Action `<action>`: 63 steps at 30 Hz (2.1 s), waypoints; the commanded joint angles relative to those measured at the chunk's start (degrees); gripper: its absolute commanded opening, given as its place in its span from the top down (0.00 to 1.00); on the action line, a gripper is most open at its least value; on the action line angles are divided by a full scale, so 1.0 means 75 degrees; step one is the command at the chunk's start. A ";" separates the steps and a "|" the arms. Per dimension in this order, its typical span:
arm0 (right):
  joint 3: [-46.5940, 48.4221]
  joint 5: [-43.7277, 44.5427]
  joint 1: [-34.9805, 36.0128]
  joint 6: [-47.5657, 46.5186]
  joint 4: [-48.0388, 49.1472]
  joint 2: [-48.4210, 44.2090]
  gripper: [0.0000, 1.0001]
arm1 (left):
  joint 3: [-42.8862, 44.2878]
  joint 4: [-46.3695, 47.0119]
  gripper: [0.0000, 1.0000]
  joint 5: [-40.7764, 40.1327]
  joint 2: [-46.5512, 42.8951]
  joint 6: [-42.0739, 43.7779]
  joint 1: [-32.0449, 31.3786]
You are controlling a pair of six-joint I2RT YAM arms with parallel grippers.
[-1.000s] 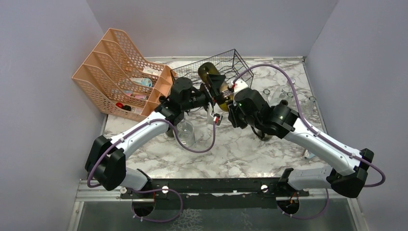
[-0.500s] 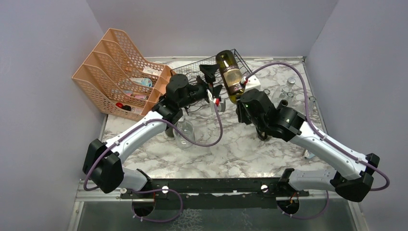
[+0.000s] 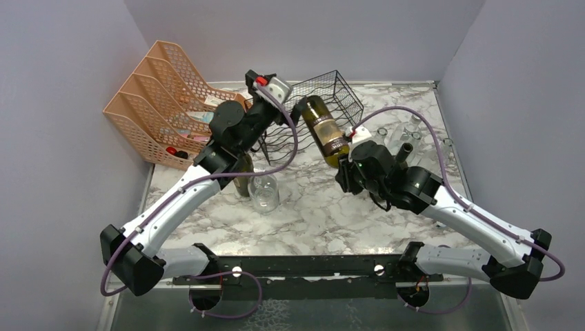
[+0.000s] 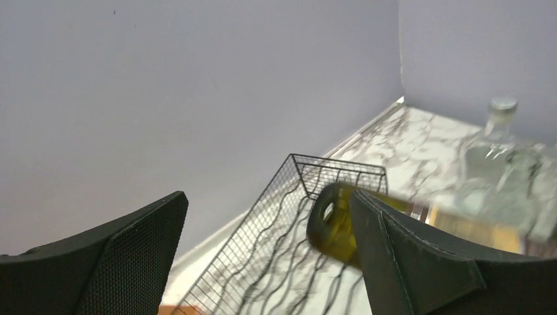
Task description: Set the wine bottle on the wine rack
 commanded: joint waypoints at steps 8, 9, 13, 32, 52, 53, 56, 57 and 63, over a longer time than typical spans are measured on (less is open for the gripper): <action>-0.0896 -0.2136 -0.0002 -0.0730 0.1527 0.0307 0.99 | 0.2072 -0.3568 0.01 -0.1382 -0.0443 -0.2834 0.0042; -0.0922 -0.2121 -0.0004 -0.0763 0.1521 0.0417 0.99 | 0.2086 -0.3683 0.01 -0.1418 -0.0482 -0.2830 0.0037; -0.0991 -0.2015 -0.0006 -0.0890 0.1389 0.0774 0.99 | 0.2090 -0.4051 0.01 -0.1451 -0.0591 -0.2746 0.0046; -0.1823 -0.1954 0.0001 -0.0566 0.2743 0.1787 0.99 | 0.1815 -0.3454 0.01 -0.1713 -0.0740 -0.2527 0.0048; -0.1389 -0.1567 -0.0015 0.0375 0.4553 0.3527 0.99 | 0.2382 -0.3238 0.01 -0.1653 -0.0283 -0.2591 0.0048; -0.1344 -0.1538 -0.0005 0.0472 0.4595 0.3638 0.99 | 0.2383 -0.3239 0.01 -0.1662 -0.0299 -0.2589 0.0048; -0.1291 -0.1499 -0.0010 0.0702 0.4950 0.3857 0.99 | 0.2383 -0.3263 0.01 -0.1660 -0.0299 -0.2577 0.0051; -0.1233 -0.1497 -0.0002 0.0755 0.5031 0.3933 0.99 | 0.2383 -0.3276 0.01 -0.1648 -0.0297 -0.2579 0.0064; -0.0649 -0.1304 -0.0002 0.1050 0.5334 0.4543 0.99 | 0.2412 -0.3339 0.01 -0.1650 -0.0295 -0.2520 0.0060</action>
